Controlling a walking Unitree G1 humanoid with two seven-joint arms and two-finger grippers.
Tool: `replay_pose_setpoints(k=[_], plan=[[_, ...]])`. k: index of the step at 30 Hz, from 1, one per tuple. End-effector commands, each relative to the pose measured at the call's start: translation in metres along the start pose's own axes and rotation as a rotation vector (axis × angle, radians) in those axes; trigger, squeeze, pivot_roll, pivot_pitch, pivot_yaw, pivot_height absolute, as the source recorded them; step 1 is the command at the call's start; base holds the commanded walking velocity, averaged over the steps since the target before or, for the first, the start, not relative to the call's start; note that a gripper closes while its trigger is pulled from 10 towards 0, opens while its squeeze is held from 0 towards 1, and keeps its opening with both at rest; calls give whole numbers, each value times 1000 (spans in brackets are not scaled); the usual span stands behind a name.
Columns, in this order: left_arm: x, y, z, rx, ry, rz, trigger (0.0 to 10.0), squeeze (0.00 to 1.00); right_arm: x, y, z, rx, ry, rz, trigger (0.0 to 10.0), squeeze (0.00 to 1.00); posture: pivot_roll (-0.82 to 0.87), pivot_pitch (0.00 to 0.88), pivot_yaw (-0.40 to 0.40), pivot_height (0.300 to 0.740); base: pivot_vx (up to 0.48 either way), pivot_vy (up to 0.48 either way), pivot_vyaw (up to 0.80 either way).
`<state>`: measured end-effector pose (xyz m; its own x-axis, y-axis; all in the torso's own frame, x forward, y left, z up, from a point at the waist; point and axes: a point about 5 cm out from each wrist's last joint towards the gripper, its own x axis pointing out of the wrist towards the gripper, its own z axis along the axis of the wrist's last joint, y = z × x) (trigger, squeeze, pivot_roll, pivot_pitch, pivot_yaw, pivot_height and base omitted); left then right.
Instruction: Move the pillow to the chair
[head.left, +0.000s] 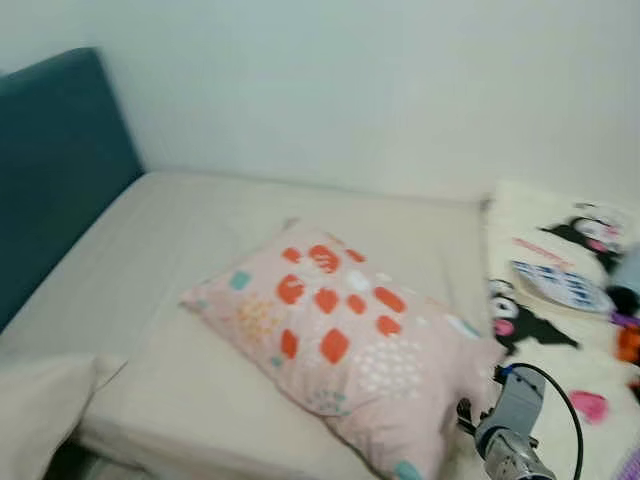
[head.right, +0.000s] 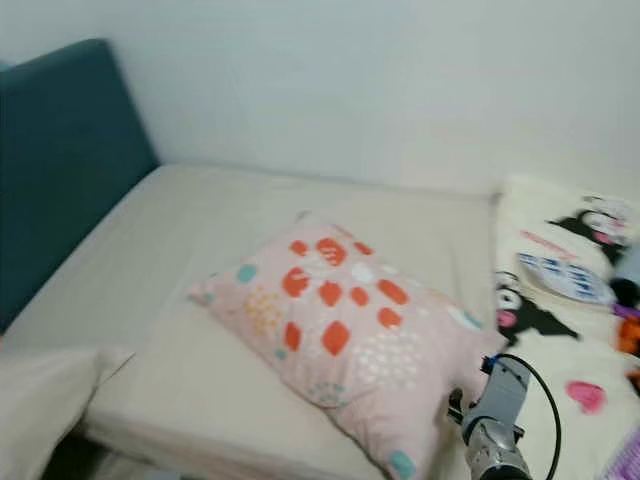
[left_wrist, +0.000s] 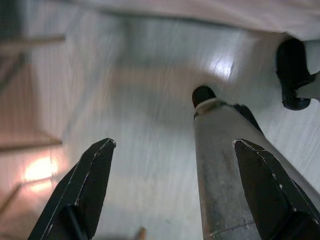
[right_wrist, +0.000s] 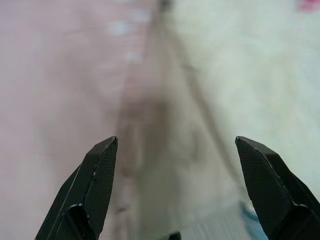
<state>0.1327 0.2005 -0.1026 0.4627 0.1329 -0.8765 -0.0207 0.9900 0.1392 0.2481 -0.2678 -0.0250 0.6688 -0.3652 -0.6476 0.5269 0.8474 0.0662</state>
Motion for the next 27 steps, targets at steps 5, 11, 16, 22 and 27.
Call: replay_pose_setpoints(k=[5, 11, 16, 22, 27], plan=[[-1, 5, -8, -9, 46, 33, 10000, 0, -1, -2, -11, 37, 44, -3, 10000, 0, -83, 77, 32, 740, 0, 0, -706], [-1, 6, -9, -7, 47, 39, 10000, 0, -1, 9, -9, 40, 39, 64, 10000, 0, -84, 78, 32, 740, 0, 0, -706], [-1, 7, -9, 1, 48, 45, 10000, 0, -2, 24, -7, 51, 32, 146, 10000, 0, -84, 77, 31, 740, 0, 0, -700], [-1, 9, -9, 44, 54, 71, 10000, 0, -2, 44, 1, 102, 4, 259, 10000, 0, -85, 77, 31, 740, 0, 0, 0], [-2, 21, -8, -15, 44, 139, 10000, 0, -5, 69, 13, 128, -19, 419, 10000, 0, -84, 79, 31, 740, 0, 0, 0]])
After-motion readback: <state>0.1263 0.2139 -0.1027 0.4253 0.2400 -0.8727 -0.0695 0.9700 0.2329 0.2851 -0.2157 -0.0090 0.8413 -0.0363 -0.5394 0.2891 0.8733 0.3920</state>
